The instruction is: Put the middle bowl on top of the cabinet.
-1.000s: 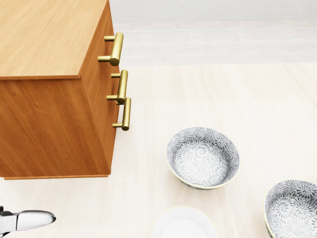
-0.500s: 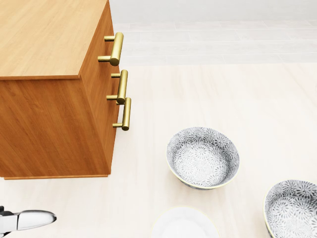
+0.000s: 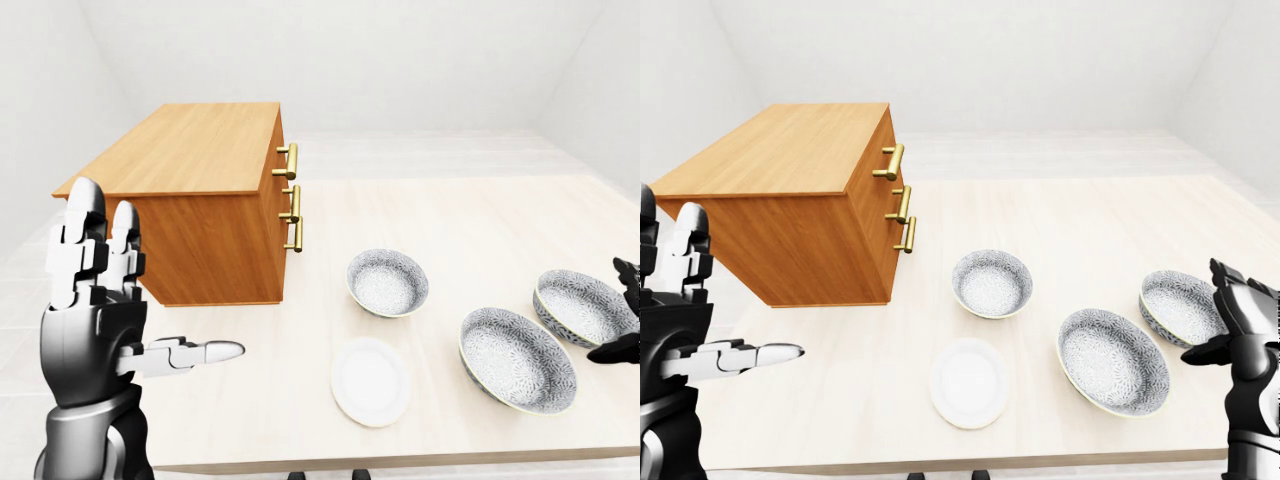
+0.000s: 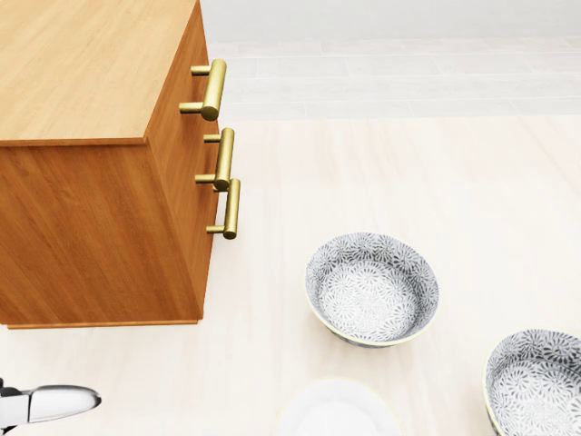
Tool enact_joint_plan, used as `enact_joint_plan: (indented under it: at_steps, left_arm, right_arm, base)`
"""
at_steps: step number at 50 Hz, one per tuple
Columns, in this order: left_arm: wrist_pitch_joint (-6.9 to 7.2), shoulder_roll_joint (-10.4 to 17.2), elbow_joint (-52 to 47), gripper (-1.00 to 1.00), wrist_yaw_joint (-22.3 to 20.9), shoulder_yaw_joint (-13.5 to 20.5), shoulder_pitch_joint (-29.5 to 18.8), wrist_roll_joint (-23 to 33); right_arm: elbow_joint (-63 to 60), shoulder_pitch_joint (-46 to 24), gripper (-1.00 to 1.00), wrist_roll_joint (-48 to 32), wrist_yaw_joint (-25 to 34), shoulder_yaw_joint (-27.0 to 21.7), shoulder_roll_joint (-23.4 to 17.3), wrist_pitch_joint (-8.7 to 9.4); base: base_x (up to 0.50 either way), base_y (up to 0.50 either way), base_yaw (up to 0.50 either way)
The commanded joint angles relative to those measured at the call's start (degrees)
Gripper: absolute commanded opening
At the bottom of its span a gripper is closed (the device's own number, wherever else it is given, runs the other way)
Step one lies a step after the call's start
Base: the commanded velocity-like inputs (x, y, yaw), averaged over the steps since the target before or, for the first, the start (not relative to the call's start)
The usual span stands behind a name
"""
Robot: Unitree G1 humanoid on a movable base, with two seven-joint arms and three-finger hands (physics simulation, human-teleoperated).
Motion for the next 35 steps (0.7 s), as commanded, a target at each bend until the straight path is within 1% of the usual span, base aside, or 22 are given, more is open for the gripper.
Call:
enact_joint_plan:
  at_steps: [1, 3, 5, 7, 11, 12, 16, 22, 25, 31, 35]
  left_arm:
    - [0.00, -0.1, 0.2, 1.00, -0.1, 0.3, 0.1, 0.0]
    - [0.00, -0.1, 0.4, 1.00, -0.1, 0.2, 0.2, 0.1]
    - [0.00, -0.2, 0.5, 1.00, -0.1, 0.1, 0.2, 0.2]
    - [0.00, -0.2, 0.7, 1.00, -0.2, 0.0, 0.3, 0.3]
    - [0.00, -0.3, 1.3, 1.00, -0.2, -0.3, 0.3, 0.6]
    - [0.00, -0.2, 1.2, 1.00, -0.2, -0.2, 0.2, 0.4]
    - [0.00, -0.2, 1.4, 1.00, -0.2, -0.3, 0.4, 0.5]
    - [0.00, -0.2, 1.8, 1.00, -0.1, -0.2, 0.3, 0.5]
    - [0.00, -0.2, 1.5, 1.00, -0.1, -0.3, 0.4, 0.5]
    - [0.00, -0.2, 0.9, 1.00, -0.2, 0.1, 0.6, 0.2]
    - [0.00, -0.4, 1.6, 1.00, -0.3, -0.3, 0.9, 0.7]
  right_arm:
    - [2.4, -0.9, 0.71, -0.7, -1.8, 2.4, 0.8, -0.11]
    - [3.2, -1.4, 0.64, -0.7, -2.3, 2.9, 0.8, -0.16]
    - [3.4, -1.5, 0.63, -0.7, -2.4, 3.2, 0.9, -0.10]
    - [3.9, -1.7, 0.67, -0.8, -2.8, 3.8, 1.0, -0.06]
    - [5.6, -2.2, 0.65, -1.0, -3.9, 5.0, 1.1, -0.21]
    - [6.0, -2.4, 0.47, -1.0, -4.2, 5.3, 1.2, -0.26]
    - [6.6, -2.6, 0.43, -0.6, -4.6, 5.8, 1.0, -0.32]
    - [7.3, -2.5, 0.44, -0.3, -4.9, 6.3, 0.8, -0.38]
    - [7.6, -2.5, 0.51, -0.1, -5.1, 6.3, 0.7, -0.45]
    - [7.3, -2.2, 0.49, 0.0, -5.0, 6.3, 0.6, -0.25]
    - [8.1, -2.3, 0.48, 0.0, -5.6, 6.5, 0.5, -0.53]
  base:
    - [0.00, 0.00, 0.00]
    - [0.00, 0.00, 0.00]
    - [0.00, 0.00, 0.00]
    - [0.00, 0.00, 0.00]
    - [0.00, 0.00, 0.00]
    - [0.00, 0.00, 0.00]
    - [0.00, 0.00, 0.00]
    - [0.00, 0.00, 0.00]
    - [0.00, 0.00, 0.00]
    - [0.00, 0.00, 0.00]
    - [0.00, 0.00, 0.00]
